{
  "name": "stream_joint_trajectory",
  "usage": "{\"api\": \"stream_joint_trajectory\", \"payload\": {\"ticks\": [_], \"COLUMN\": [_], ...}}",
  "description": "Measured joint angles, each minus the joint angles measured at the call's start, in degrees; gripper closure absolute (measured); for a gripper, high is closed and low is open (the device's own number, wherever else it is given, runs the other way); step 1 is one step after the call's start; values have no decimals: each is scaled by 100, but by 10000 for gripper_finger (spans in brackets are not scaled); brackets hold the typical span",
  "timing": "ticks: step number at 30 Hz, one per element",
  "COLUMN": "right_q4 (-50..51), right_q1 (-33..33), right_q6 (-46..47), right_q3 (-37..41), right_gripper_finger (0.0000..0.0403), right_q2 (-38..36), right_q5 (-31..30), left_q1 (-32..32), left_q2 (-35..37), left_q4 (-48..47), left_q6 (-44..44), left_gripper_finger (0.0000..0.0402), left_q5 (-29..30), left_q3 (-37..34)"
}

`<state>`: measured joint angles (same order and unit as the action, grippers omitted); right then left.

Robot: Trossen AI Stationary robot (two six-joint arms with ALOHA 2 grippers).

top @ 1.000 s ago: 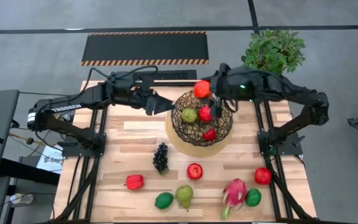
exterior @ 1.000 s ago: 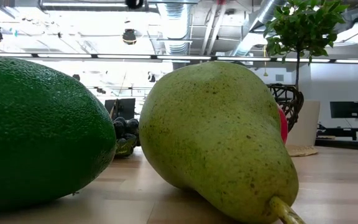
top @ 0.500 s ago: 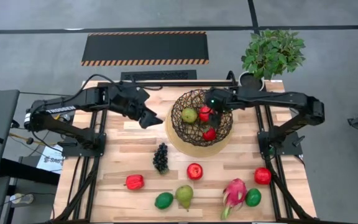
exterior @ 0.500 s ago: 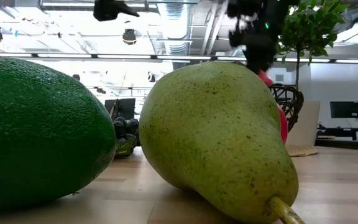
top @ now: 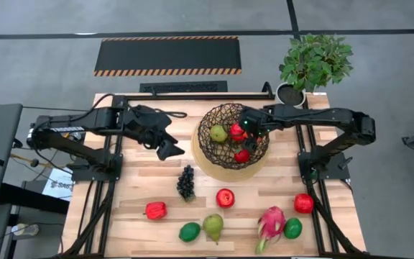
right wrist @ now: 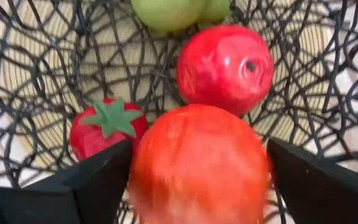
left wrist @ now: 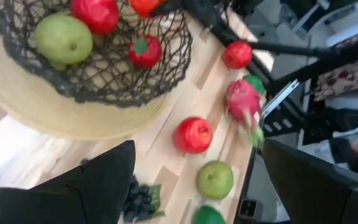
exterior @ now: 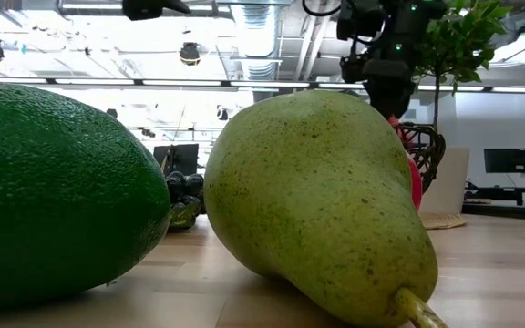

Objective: Build produce basket
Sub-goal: Put the left red apple into the black basket, then put the red bell pepper into the black basket

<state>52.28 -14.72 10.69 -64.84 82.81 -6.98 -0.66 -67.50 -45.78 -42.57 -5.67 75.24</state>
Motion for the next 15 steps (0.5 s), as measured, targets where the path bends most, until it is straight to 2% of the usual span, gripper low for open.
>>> {"api": "stream_joint_trajectory", "payload": {"ticks": [9, 15], "right_q4": [200, 229], "right_q1": [2, 63], "right_q6": [-60, -60], "right_q3": [0, -208], "right_gripper_finger": [9, 4], "right_q2": [0, 0], "right_q5": [89, 280], "left_q1": [641, 1641], "left_q2": [6, 8], "left_q4": [-791, -1591], "left_q6": [-501, -1346], "left_gripper_finger": [65, 65], "left_q5": [313, 746], "left_q3": [-2, -31]}}
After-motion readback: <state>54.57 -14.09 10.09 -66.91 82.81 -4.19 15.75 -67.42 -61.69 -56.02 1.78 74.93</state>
